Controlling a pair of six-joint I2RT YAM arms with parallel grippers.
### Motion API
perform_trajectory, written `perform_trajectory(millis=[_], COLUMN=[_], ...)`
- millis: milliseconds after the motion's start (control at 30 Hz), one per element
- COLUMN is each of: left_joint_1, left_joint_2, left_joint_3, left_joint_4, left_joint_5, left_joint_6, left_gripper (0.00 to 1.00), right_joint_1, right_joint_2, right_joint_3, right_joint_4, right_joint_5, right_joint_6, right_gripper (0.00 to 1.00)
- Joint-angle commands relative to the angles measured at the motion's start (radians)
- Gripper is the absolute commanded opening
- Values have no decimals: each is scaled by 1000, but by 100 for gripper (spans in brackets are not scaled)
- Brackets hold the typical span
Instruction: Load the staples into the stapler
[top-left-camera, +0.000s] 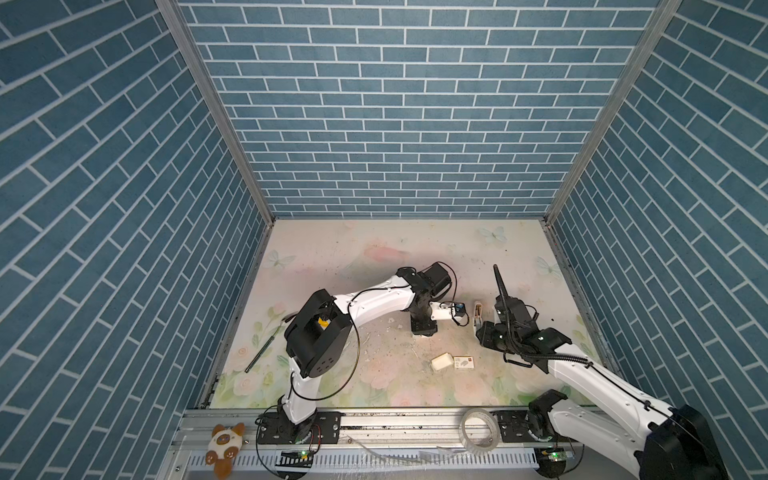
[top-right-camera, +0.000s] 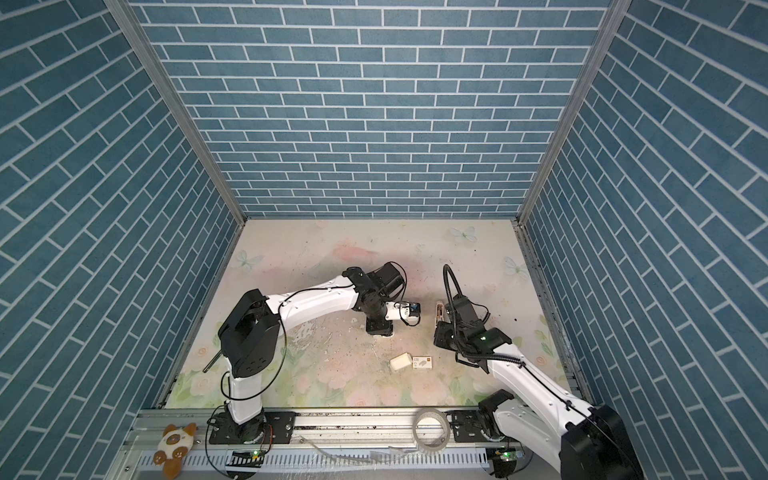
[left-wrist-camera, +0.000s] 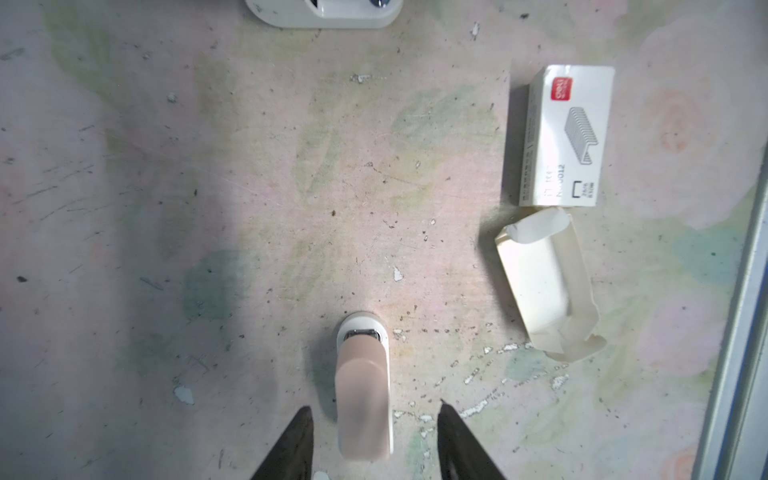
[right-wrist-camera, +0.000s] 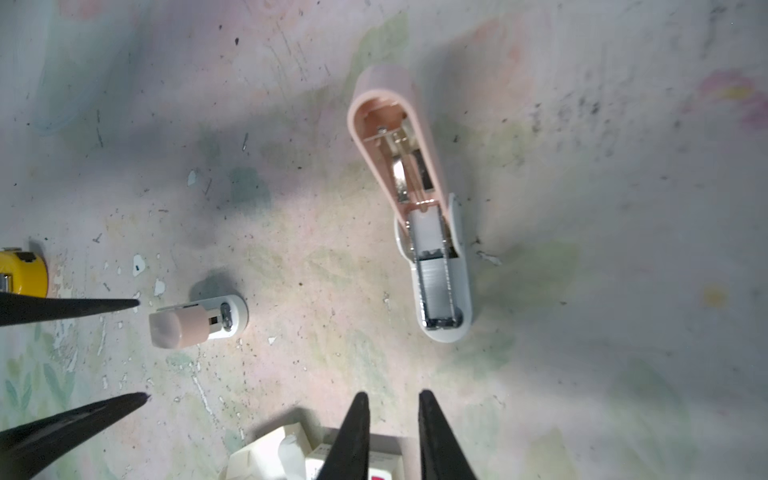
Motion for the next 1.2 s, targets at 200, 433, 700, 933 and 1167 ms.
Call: perform_trajectory(millis=[200, 433, 700, 933, 1167], left_joint_1=[35, 61, 86, 98, 99], left_joint_2=[-85, -68, -45, -22, -13], left_joint_3=[127, 198, 252, 290, 280], left_joint_4=[-43, -59, -55, -55, -56], left_joint_5=[11, 42, 73, 98, 101], left_joint_6=[1, -3, -31, -57, -59], left_gripper=[56, 56, 57, 57, 57], right_joint_1=[-2, -4, -25, -46, -75], right_joint_2=[175, 256, 319, 322, 322], right_joint_3=[14, 33, 70, 95, 110], right_joint_4=[134, 115, 27, -48, -59], right_joint_5=[-102, -89, -39, 39, 69], right_joint_6=[22, 21, 7, -17, -40], right_gripper=[23, 24, 24, 24, 28])
